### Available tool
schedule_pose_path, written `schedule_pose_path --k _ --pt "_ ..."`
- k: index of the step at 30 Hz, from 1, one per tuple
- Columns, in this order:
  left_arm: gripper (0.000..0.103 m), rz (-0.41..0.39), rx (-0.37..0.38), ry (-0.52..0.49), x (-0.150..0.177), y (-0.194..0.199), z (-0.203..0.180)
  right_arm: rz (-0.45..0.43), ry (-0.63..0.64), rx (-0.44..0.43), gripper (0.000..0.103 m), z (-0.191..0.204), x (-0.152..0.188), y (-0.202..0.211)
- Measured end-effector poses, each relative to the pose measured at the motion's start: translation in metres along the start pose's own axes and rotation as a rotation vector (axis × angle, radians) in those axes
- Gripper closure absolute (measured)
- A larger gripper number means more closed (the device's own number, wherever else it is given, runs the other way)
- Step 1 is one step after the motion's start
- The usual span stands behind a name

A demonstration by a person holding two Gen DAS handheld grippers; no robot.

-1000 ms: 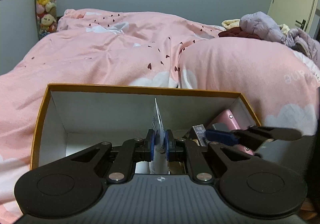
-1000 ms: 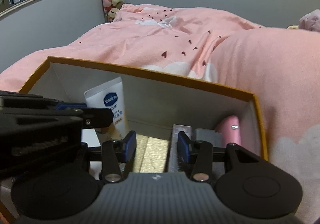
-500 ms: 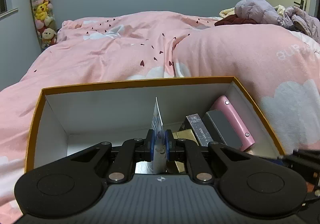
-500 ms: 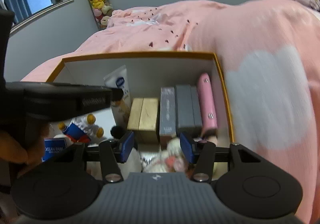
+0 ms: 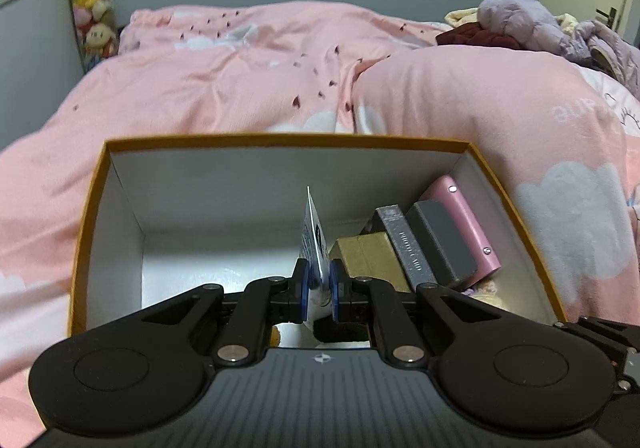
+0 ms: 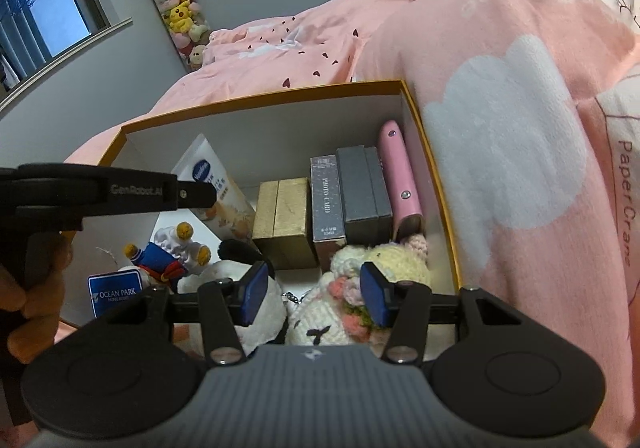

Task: Organize objects
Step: 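Open both tools to release the tube and gold box in the shoebox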

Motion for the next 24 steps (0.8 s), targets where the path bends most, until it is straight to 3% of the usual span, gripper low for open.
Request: schedule_pose_path --k 12,18,20,24 --pt "0.090 -0.033 0.038 0.052 -0.026 -0.025 0.012 -0.015 0.009 0.010 0.049 0.003 -0.005 -0.009" --pt "0.090 -0.033 0.045 -0.011 -0.023 -0.031 0.003 -0.016 0.009 0.012 0.049 0.005 -0.005 -0.012" --pt "0.090 -0.036 0.026 -0.050 -0.023 -0.032 -0.002 -0.014 0.008 0.011 0.049 0.007 -0.004 -0.013" --pt "0.090 -0.039 -0.040 -0.282 -0.019 -0.032 -0.022 -0.016 0.013 0.010 0.049 0.007 -0.004 -0.013"
Point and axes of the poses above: each gripper's, at about its wrist camera, not at the fingertips, and y roughly against the way its jaws point, z to its left, x to its underside, the point moved 5 cm from there along -y, roughly the way its jaws point, and after that the axes turned 9 degrees about x, right-handed, at the moved point
